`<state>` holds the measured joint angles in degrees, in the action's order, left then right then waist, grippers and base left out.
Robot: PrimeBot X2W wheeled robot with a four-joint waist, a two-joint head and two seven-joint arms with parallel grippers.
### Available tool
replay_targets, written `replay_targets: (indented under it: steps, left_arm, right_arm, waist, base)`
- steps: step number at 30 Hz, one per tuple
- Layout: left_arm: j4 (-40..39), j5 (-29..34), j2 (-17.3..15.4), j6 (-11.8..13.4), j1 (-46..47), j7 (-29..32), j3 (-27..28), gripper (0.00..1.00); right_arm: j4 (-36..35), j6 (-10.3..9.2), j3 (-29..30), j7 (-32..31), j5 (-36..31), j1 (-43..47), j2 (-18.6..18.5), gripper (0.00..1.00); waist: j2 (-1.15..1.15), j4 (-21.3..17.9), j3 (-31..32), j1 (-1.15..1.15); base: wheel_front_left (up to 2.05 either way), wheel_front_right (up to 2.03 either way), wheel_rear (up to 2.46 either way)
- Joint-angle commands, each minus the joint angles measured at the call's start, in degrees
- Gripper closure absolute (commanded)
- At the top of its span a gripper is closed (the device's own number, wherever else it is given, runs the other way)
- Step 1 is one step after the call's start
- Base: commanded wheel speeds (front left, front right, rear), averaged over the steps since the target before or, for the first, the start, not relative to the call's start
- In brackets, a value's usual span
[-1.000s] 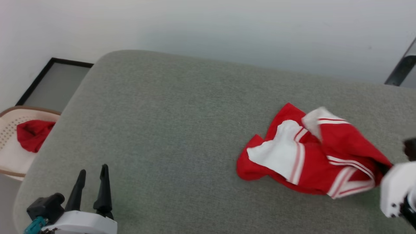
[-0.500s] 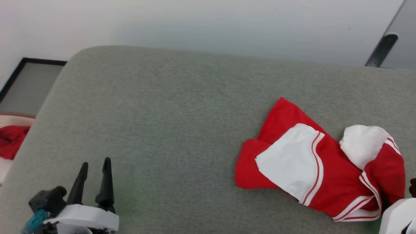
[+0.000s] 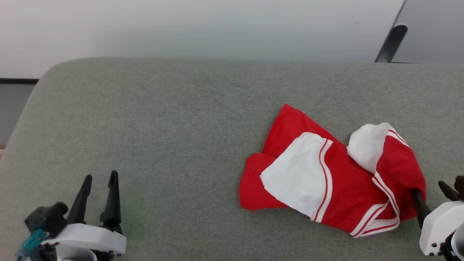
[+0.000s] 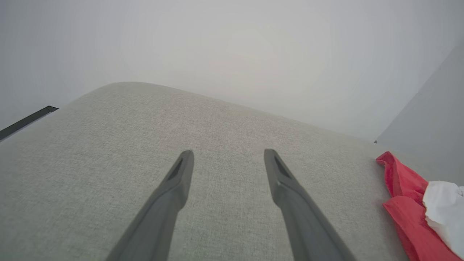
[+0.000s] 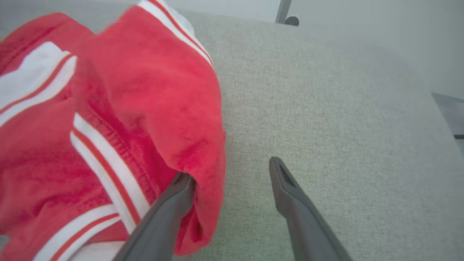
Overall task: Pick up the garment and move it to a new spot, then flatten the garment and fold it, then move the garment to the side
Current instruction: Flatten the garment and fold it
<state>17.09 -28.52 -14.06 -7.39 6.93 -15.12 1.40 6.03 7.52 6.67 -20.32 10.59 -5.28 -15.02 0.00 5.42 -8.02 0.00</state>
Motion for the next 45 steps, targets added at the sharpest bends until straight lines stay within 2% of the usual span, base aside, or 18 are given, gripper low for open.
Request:
replay_targets:
  steps: [1,8,16,22,25,34,41,45]
  left_arm:
    - [-0.31,-0.20,-0.28,-0.18,-0.04,-0.03,-0.09,0.00]
    - [-0.87,-0.11,-1.59,-0.17,-0.53,0.04,-0.48,0.00]
    - [-1.60,0.14,-2.05,0.65,-2.40,0.01,0.02,0.00]
    - [-1.68,-0.06,-1.60,0.90,-4.21,-0.03,0.96,0.00]
    - [-1.71,-0.06,-1.38,0.85,-4.69,-0.03,0.99,0.00]
    - [-0.77,0.50,0.00,0.49,-2.46,-0.02,-1.34,0.00]
    - [0.30,0.73,0.93,0.30,-0.89,-0.02,-2.43,0.00]
    - [0.75,0.87,1.53,0.24,-0.02,-0.02,-2.86,0.00]
  right_arm:
    - [-0.80,-0.05,-0.88,1.43,-0.25,0.81,-0.82,0.00]
    - [-3.90,-0.05,-3.91,5.90,-1.69,1.79,-1.41,0.00]
    - [-7.35,-0.05,-7.98,10.20,-3.68,2.74,-0.35,0.00]
    - [-7.49,-0.05,-9.87,10.65,-5.02,3.09,0.17,0.00]
    - [-6.36,-0.05,-10.87,7.84,-4.40,0.95,-0.52,0.00]
    - [-1.70,-0.06,-13.54,-7.60,0.00,-7.40,-4.78,0.00]
    - [2.67,-0.06,-14.15,-17.91,1.25,-11.92,-5.80,0.00]
    - [4.39,-0.06,-15.33,-21.46,2.34,-13.57,-6.06,0.00]
  waist:
    - [0.00,-1.11,0.57,0.00]
    - [0.00,-2.69,1.74,0.00]
    - [0.00,-3.57,3.64,0.00]
    - [0.00,-3.22,5.05,0.00]
    - [0.00,-2.60,5.34,0.00]
    - [0.00,0.74,4.29,0.00]
    - [0.00,3.31,2.94,0.00]
    - [0.00,4.37,2.15,0.00]
  base:
    - [0.00,0.00,0.00]
    - [0.00,0.00,0.00]
    - [0.00,0.00,0.00]
    - [0.00,0.00,0.00]
    - [0.00,0.00,0.00]
    - [0.00,0.00,0.00]
    - [0.00,0.00,0.00]
    - [0.00,0.00,0.00]
